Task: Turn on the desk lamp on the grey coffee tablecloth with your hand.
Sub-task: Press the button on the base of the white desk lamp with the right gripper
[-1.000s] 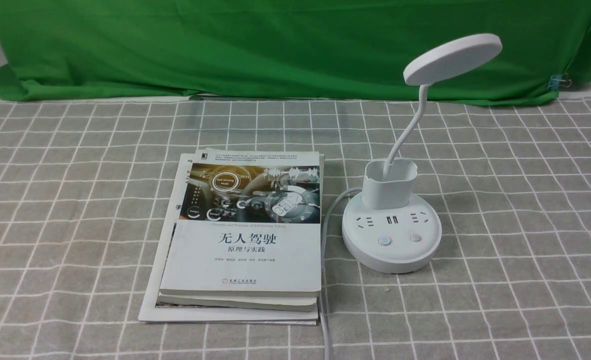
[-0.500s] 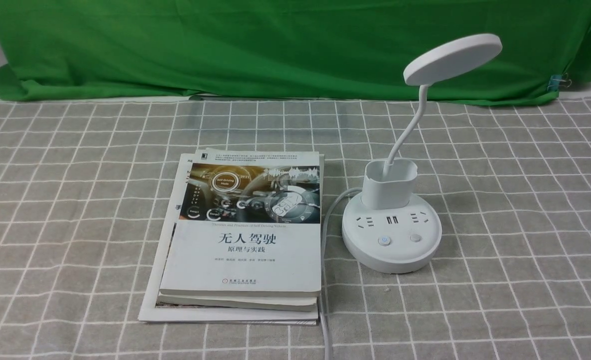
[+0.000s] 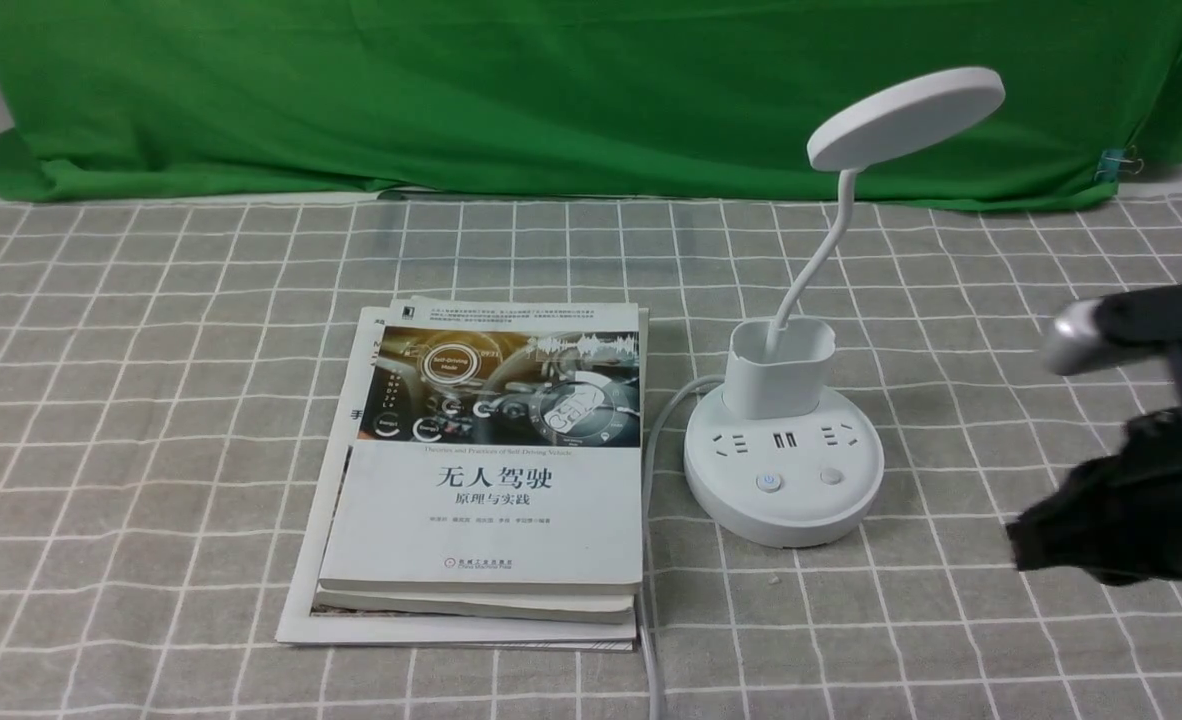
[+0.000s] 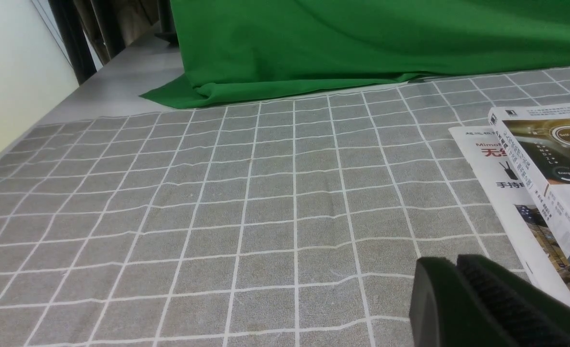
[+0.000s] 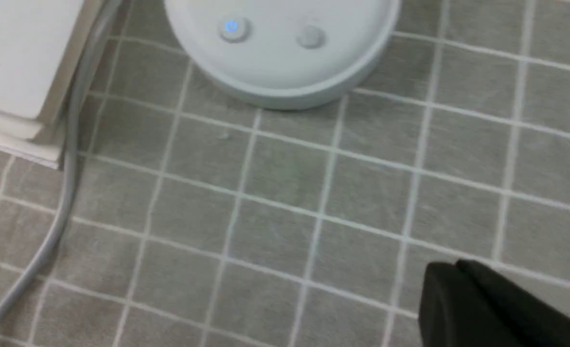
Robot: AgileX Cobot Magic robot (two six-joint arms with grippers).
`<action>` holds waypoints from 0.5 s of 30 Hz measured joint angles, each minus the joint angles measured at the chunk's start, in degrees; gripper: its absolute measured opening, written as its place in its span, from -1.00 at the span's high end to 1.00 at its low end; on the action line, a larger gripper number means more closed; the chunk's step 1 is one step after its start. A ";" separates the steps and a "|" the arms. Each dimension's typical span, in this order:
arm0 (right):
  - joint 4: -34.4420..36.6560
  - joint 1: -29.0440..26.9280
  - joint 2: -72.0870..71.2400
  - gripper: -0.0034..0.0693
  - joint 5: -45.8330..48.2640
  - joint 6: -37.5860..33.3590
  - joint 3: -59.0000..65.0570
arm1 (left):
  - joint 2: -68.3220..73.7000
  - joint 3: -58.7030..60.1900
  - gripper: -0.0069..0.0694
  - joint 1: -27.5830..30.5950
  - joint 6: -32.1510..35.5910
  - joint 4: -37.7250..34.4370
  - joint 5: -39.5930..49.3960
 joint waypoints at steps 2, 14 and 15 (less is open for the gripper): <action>0.22 2.46 5.76 0.82 -0.32 -0.66 -3.43 | 0.00 0.00 0.77 0.00 0.00 0.00 0.00; 0.27 3.56 26.53 0.82 -0.01 -3.56 -20.81 | 0.00 0.00 0.77 0.00 0.00 0.00 0.00; 0.33 3.35 27.21 0.82 0.23 -3.56 -21.67 | 0.00 0.00 0.77 0.00 0.00 0.00 0.00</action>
